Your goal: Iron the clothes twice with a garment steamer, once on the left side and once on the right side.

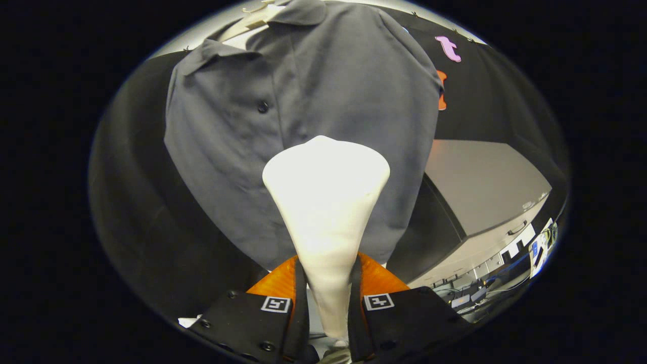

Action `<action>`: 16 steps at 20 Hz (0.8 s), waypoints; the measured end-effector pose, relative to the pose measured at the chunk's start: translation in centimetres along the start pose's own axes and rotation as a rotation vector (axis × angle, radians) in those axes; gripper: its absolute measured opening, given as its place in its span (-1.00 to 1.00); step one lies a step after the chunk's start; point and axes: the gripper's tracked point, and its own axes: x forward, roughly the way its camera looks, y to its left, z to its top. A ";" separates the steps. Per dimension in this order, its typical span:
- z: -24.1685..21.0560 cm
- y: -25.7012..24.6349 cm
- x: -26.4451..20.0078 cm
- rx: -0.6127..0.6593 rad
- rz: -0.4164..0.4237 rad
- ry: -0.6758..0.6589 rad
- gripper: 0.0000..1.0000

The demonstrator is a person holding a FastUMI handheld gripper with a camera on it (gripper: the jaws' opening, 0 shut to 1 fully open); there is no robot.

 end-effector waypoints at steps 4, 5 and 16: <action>5.2 4.4 -2.1 -0.038 0.035 -0.082 -0.22; 6.2 5.4 -2.6 -0.045 0.042 -0.099 -0.22; 13.0 13.3 -2.2 -0.056 0.090 -0.171 -0.22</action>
